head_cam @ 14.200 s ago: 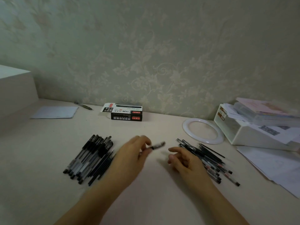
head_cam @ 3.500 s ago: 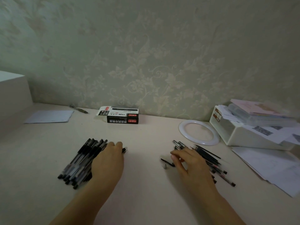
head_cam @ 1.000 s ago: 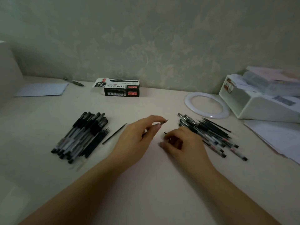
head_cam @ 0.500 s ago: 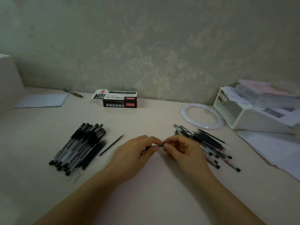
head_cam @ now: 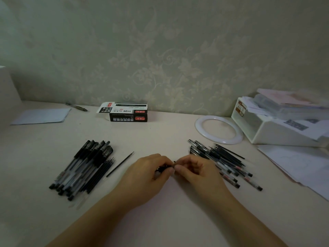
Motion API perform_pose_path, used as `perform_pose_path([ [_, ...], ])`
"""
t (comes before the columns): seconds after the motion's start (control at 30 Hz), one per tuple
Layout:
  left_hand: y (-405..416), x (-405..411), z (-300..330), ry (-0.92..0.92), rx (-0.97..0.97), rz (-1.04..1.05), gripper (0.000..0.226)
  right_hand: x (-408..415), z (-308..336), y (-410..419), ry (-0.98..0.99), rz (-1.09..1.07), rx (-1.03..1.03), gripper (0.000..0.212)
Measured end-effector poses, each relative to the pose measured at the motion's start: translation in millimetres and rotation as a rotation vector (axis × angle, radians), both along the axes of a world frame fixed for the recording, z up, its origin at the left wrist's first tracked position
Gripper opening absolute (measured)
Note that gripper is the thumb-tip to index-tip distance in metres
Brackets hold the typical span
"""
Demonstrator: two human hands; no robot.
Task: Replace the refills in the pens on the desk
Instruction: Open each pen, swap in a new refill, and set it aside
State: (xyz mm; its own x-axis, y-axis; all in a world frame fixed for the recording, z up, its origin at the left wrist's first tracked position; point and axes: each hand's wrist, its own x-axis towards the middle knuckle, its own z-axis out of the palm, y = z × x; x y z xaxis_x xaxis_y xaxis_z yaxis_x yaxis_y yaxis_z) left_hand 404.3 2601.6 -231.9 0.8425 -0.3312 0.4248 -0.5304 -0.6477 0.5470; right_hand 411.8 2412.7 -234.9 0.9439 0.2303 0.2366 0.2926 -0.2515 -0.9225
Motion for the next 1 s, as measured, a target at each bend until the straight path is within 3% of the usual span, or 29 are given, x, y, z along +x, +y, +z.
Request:
perform_pose_path([
  [0.1,-0.6,-0.8,0.1,-0.015,-0.011,-0.018,0.012,-0.6,-0.7,0.8,-0.035,-0.004,-0.081,0.011],
  [0.3,-3.4,-2.1,0.5,-0.017,-0.061,-0.021,0.011,-3.4,0.5,4.8,-0.085,-0.057,-0.139,0.044],
  [0.47,-1.1,-0.2,0.2,-0.019,-0.085,0.013,0.01,-0.8,0.4,1.5,-0.064,-0.017,-0.112,0.011],
  [0.67,-0.7,0.1,2.4,-0.05,-0.084,-0.008,0.011,-0.8,-0.3,1.4,-0.112,0.017,-0.134,0.026],
  [0.83,-1.4,-1.0,1.5,-0.023,-0.098,-0.038,0.01,-2.3,1.3,2.0,-0.114,0.037,-0.111,0.017],
  [1.0,-3.1,-3.1,3.0,-0.015,-0.085,-0.045,0.016,-1.2,0.0,3.0,-0.117,0.016,-0.138,0.033],
])
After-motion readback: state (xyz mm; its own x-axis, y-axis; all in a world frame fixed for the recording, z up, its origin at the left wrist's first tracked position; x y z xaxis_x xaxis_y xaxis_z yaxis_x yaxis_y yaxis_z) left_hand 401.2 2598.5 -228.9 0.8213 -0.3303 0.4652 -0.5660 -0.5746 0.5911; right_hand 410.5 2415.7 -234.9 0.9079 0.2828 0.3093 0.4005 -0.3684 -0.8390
